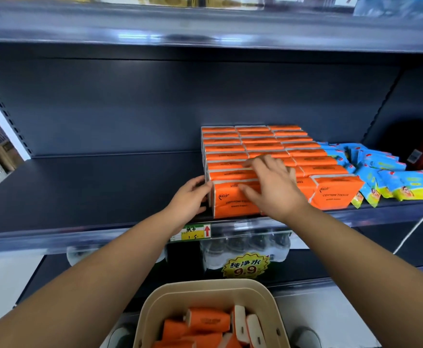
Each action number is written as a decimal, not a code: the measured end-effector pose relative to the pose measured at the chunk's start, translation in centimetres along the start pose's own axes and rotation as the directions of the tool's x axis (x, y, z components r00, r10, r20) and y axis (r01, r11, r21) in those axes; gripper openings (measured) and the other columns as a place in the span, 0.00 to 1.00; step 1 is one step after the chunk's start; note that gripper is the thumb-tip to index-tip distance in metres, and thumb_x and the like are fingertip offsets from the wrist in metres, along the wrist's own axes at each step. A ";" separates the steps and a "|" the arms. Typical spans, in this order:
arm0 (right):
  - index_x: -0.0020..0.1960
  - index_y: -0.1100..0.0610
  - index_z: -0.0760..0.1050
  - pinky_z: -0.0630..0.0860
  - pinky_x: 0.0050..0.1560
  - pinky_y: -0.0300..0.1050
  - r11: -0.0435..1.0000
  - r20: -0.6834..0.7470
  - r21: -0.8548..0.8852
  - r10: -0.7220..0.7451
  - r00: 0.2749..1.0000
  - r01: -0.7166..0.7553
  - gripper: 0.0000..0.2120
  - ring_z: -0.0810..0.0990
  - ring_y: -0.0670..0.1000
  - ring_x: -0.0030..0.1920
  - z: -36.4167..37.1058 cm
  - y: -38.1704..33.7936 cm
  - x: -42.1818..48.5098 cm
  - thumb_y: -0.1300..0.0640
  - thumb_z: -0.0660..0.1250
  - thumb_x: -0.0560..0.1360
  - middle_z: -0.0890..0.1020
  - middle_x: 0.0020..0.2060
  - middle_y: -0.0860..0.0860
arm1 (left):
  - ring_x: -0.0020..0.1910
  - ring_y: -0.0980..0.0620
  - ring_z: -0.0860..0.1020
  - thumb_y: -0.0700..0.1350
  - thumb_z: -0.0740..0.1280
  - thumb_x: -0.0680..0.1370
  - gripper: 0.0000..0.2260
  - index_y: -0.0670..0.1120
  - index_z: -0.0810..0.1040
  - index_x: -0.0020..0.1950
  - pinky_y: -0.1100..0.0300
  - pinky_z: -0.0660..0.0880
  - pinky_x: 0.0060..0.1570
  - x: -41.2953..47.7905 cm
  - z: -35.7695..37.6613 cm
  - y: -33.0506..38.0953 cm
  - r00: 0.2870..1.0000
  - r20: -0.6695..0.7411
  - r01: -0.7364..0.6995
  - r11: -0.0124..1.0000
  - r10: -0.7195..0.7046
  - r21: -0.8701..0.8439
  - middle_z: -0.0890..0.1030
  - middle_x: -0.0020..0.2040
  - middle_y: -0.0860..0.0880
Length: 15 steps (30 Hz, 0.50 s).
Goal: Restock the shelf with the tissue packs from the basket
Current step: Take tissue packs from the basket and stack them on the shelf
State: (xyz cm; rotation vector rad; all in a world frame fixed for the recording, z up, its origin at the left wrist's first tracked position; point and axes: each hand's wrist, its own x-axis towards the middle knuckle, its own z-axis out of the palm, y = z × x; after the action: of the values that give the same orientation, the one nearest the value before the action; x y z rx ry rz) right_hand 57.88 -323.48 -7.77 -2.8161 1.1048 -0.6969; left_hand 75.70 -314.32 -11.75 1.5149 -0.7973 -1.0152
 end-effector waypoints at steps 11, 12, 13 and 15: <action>0.80 0.51 0.41 0.36 0.75 0.61 0.926 0.228 -0.055 0.376 0.898 -0.373 0.40 0.36 0.51 0.78 1.4 4.9 -3.3 0.30 0.43 0.76 0.42 0.79 0.49 | 0.62 0.54 0.73 0.51 0.53 0.85 0.25 0.57 0.47 0.79 0.59 0.69 0.62 0.0 3.6 0.8 0.996 0.011 -0.084 0.995 0.083 0.057 0.73 0.67 0.53; 0.80 0.51 0.42 0.36 0.75 0.61 0.925 0.231 -0.063 0.378 0.897 -0.374 0.40 0.36 0.52 0.78 1.3 4.8 -3.2 0.29 0.43 0.76 0.42 0.79 0.49 | 0.65 0.53 0.72 0.50 0.53 0.85 0.25 0.56 0.46 0.79 0.58 0.68 0.65 0.1 3.7 0.6 0.997 0.011 -0.079 0.995 0.078 0.053 0.72 0.69 0.53; 0.80 0.51 0.41 0.36 0.75 0.61 0.925 0.240 -0.075 0.380 0.893 -0.373 0.40 0.36 0.52 0.78 1.3 4.7 -3.1 0.29 0.43 0.76 0.42 0.79 0.49 | 0.67 0.52 0.70 0.49 0.53 0.85 0.25 0.56 0.45 0.79 0.57 0.66 0.67 0.2 3.7 0.5 0.997 0.014 -0.078 0.996 0.078 0.053 0.70 0.70 0.53; 0.80 0.52 0.40 0.36 0.74 0.61 0.925 0.255 -0.091 0.380 0.889 -0.369 0.40 0.36 0.53 0.78 1.2 4.7 -3.1 0.29 0.43 0.76 0.41 0.79 0.49 | 0.70 0.51 0.68 0.49 0.52 0.85 0.25 0.55 0.46 0.79 0.56 0.65 0.69 0.1 3.7 0.6 0.996 0.024 -0.090 0.994 0.088 0.065 0.69 0.67 0.55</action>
State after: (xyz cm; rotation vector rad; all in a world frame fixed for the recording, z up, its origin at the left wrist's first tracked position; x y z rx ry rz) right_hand 53.44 -325.12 -10.98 -2.5059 1.5531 -0.2513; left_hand 72.38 -316.02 -11.30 1.5126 -0.9130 -0.9485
